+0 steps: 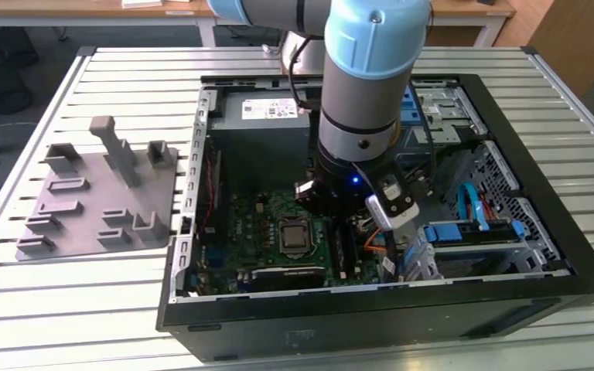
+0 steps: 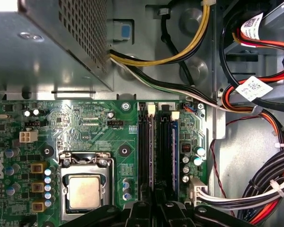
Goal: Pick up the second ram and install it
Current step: 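Insert the second ram into the second slot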
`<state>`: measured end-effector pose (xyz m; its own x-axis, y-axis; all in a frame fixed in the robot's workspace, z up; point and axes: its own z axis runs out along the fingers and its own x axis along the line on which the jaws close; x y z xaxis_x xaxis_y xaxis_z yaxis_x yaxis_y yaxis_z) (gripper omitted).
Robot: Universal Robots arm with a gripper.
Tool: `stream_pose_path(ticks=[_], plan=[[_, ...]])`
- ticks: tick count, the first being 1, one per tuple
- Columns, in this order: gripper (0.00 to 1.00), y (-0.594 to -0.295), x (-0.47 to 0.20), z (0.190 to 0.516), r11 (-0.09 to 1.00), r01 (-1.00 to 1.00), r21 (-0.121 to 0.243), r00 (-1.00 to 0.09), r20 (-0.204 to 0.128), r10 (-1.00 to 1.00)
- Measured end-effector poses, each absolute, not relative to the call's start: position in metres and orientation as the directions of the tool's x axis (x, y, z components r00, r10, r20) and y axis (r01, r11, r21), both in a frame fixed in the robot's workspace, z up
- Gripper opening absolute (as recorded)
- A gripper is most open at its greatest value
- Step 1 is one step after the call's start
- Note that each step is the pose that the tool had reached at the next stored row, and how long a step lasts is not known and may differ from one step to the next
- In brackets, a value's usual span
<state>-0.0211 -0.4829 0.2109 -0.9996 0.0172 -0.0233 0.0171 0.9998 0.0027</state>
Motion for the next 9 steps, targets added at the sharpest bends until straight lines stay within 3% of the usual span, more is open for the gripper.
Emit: stream_pose_path(ticks=[9], plan=[[0.14, -0.4828, -0.0204, 0.2086, 1.0, 0.007, 0.002, -1.0, -0.023, 0.007]])
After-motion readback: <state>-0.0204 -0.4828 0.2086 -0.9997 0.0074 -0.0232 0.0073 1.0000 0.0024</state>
